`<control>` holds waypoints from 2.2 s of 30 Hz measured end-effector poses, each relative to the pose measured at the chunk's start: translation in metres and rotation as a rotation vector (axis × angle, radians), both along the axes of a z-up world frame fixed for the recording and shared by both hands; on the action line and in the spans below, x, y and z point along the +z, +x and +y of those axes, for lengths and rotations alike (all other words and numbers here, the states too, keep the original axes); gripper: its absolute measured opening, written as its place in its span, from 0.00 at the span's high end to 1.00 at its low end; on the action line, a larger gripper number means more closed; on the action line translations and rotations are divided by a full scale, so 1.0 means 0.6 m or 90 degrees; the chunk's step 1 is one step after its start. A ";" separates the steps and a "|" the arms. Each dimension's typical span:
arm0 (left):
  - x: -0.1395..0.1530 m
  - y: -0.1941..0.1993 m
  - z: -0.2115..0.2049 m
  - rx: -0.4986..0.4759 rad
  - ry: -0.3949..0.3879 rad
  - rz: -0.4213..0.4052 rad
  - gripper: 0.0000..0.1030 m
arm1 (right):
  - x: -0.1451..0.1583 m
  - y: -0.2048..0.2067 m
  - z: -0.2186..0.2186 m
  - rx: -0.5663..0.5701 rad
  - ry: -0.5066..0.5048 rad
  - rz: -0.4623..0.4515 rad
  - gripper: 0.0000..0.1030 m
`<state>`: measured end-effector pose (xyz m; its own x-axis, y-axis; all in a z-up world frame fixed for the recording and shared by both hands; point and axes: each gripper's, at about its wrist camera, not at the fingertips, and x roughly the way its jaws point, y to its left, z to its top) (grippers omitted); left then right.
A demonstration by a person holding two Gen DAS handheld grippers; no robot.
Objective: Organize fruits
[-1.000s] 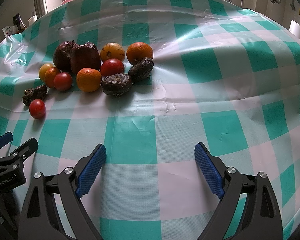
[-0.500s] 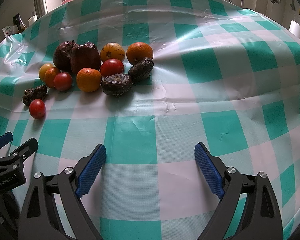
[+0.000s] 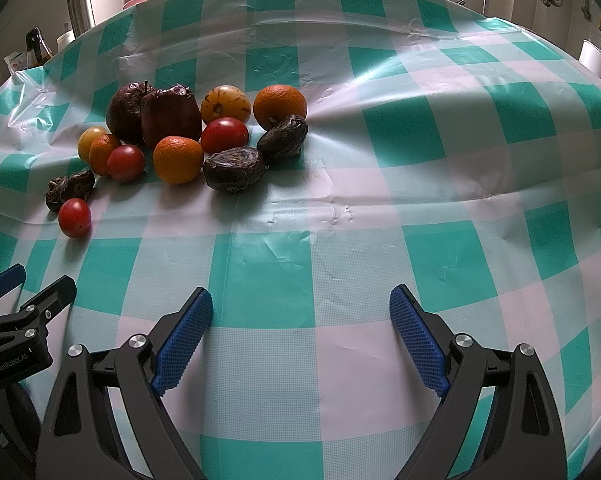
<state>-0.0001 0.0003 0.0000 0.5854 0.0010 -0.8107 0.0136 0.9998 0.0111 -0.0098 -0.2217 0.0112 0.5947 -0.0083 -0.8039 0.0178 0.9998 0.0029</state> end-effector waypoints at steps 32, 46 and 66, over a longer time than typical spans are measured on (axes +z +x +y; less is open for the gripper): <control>0.001 0.002 0.007 -0.001 -0.003 0.007 0.01 | -0.001 0.033 0.011 0.027 -0.002 0.011 0.15; 0.010 -0.029 0.113 0.014 -0.087 -0.019 0.02 | 0.009 0.121 0.061 0.099 0.011 -0.017 0.35; 0.014 0.069 -0.045 -0.035 -0.029 -0.022 0.55 | 0.039 0.015 0.009 0.070 0.118 -0.081 0.62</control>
